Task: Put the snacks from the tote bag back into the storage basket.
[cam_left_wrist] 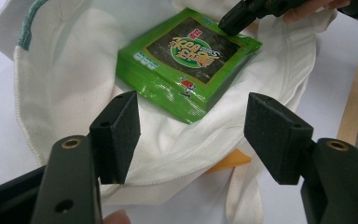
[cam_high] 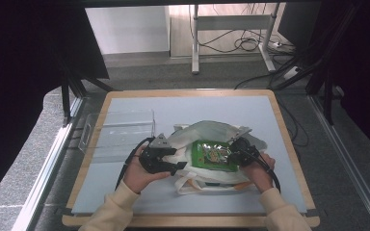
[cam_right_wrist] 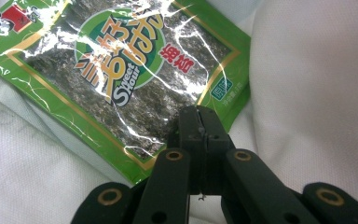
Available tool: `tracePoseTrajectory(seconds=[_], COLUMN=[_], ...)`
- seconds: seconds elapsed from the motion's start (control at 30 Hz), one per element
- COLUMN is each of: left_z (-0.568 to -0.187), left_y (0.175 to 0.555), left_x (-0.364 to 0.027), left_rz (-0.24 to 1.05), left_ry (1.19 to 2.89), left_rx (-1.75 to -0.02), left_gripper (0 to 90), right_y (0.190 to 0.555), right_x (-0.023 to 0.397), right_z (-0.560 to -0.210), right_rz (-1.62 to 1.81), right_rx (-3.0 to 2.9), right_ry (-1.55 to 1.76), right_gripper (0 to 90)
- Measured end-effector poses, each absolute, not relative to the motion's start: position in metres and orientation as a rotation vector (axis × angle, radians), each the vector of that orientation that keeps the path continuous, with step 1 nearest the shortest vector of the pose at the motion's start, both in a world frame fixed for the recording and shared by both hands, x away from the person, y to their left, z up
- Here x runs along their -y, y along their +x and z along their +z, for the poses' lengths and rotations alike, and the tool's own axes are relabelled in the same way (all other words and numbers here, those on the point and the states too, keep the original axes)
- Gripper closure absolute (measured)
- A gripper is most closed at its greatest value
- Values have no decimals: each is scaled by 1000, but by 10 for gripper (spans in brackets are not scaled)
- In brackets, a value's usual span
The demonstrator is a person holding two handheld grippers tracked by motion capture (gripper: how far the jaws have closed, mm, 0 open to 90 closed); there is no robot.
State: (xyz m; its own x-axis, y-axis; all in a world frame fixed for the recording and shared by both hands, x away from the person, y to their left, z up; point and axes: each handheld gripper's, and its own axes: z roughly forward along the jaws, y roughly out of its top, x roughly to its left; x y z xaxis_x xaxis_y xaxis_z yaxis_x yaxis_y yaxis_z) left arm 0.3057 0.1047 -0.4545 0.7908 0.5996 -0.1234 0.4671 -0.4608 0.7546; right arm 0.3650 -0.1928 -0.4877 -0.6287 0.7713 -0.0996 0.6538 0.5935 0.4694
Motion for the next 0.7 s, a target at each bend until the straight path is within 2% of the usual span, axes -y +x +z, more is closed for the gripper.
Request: tracePoseTrajectory(seconds=[0.7], left_z=[-458], left_y=[306], left_x=[-99], left_rz=[194], left_ry=[2150], left_rx=[-792], left_gripper=[352], right_y=[365], right_x=[196], right_z=[-490], right_rz=[592], right_rx=[-2535], right_ry=[1169], right_gripper=[899])
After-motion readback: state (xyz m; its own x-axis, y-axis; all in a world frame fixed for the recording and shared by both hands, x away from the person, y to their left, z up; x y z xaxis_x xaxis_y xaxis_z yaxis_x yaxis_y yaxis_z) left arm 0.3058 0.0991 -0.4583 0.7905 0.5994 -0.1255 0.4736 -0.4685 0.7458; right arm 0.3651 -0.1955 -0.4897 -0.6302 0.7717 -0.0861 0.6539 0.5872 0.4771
